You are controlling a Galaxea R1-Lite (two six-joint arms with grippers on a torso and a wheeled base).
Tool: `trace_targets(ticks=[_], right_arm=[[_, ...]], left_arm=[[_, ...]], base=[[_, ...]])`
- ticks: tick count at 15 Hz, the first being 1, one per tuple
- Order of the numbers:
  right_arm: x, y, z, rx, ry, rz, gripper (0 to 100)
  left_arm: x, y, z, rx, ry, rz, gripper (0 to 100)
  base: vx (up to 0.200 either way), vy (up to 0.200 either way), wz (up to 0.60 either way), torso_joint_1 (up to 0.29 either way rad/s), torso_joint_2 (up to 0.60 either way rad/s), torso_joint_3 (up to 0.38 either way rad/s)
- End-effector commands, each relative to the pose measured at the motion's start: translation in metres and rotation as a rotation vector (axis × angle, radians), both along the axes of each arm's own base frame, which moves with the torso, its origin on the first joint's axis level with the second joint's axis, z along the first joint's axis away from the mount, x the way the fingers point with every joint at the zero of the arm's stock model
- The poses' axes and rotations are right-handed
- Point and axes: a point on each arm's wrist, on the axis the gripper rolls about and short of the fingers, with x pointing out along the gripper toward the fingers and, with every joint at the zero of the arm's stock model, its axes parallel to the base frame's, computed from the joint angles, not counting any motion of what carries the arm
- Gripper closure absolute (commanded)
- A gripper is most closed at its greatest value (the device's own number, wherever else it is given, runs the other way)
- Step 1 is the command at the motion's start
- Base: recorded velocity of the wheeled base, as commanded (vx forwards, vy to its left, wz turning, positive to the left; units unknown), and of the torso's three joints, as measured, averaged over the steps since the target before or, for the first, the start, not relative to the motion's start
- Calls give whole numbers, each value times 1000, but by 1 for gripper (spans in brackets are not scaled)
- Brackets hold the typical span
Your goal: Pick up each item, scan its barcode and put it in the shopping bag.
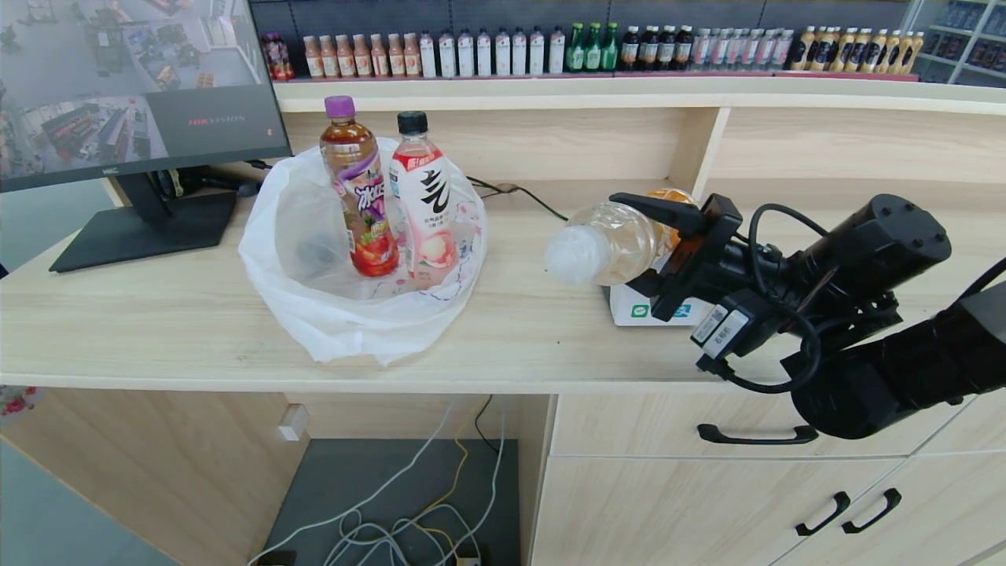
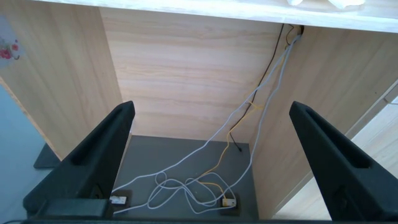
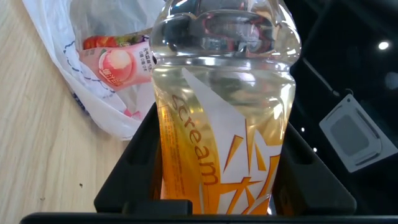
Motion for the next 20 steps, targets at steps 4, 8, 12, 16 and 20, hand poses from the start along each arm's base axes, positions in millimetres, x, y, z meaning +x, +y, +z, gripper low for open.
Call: trace_targets(ticks=[4, 8, 12, 16, 20], right_arm=[[-28, -7, 33, 40, -53, 13, 100], [-56, -18, 69, 141, -50, 4, 100], [-85, -29, 88, 248, 0, -19, 100], [-103, -28, 91, 419, 161, -47, 100], [-113, -28, 74, 511, 344, -62, 100]], left_arm=[[0, 0, 0, 0, -1, 0, 0], [0, 0, 0, 0, -1, 0, 0], [0, 0, 0, 0, -1, 0, 0], [0, 0, 0, 0, -1, -1, 0], [0, 0, 0, 0, -1, 0, 0]], base=[[0, 0, 0, 0, 0, 0], [0, 0, 0, 0, 0, 0], [0, 0, 0, 0, 0, 0], [0, 0, 0, 0, 0, 0], [0, 0, 0, 0, 0, 0]])
